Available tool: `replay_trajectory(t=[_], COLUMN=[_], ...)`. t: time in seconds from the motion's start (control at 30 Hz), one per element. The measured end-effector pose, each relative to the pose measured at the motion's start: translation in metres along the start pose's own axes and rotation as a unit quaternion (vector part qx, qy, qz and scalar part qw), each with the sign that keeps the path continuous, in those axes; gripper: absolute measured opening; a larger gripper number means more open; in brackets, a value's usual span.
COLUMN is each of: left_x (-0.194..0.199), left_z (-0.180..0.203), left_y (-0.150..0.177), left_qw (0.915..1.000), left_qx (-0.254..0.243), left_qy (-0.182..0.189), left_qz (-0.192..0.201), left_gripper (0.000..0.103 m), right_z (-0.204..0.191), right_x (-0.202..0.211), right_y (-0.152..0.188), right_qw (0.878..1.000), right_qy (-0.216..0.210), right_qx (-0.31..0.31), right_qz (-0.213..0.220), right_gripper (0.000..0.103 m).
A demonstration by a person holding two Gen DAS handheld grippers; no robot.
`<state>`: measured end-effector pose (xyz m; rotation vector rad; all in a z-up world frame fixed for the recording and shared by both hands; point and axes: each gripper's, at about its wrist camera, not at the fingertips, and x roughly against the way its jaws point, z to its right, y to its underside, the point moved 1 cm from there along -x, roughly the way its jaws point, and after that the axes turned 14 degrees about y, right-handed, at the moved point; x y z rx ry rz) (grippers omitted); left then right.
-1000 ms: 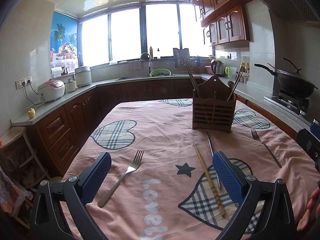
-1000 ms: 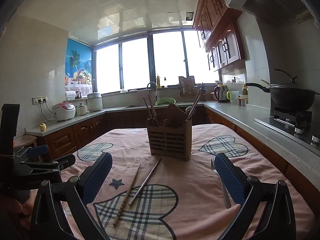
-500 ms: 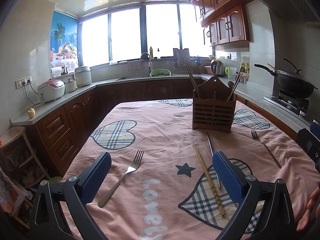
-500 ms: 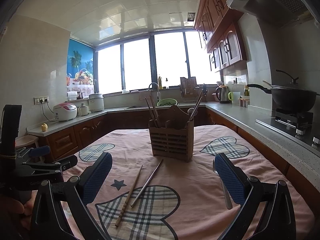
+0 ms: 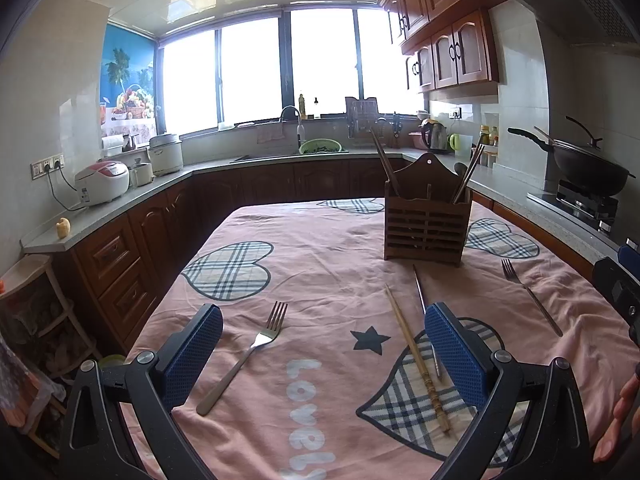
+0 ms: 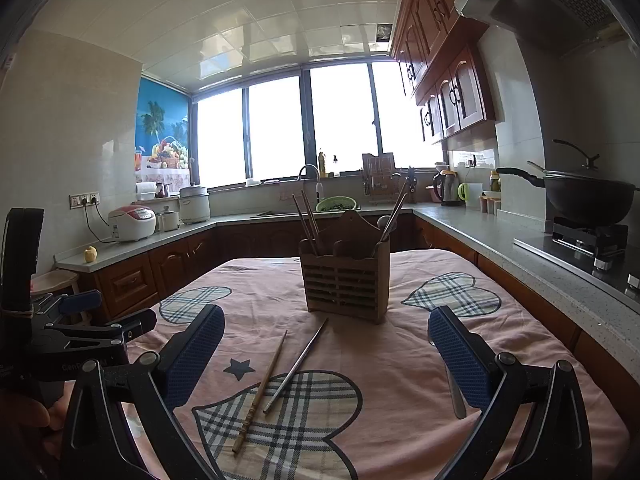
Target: Organize utensils
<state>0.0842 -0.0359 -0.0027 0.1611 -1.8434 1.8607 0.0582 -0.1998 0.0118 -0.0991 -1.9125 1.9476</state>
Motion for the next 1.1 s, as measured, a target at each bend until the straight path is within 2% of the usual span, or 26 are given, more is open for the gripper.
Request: replay_trajectory(t=[0.73,1.1], left_x=[-0.002,-0.006], left_z=[0.000,0.004], left_y=[-0.002,-0.009], left_qw=[1.0000,1.0000], left_qx=[0.002,0.003], left_qy=[-0.002,0.000], left_qz=[-0.001,0.002], left_gripper=[0.102,0.102], right_z=[-0.002,-0.002], right_x=[-0.001,-0.015], right_y=[0.000,0.006], right_qw=[1.000,1.000], right_qy=[-0.002,0.000], right_qx=[0.000,-0.002], right_qz=[-0.001,-0.019], right_gripper=[0.103,0.103])
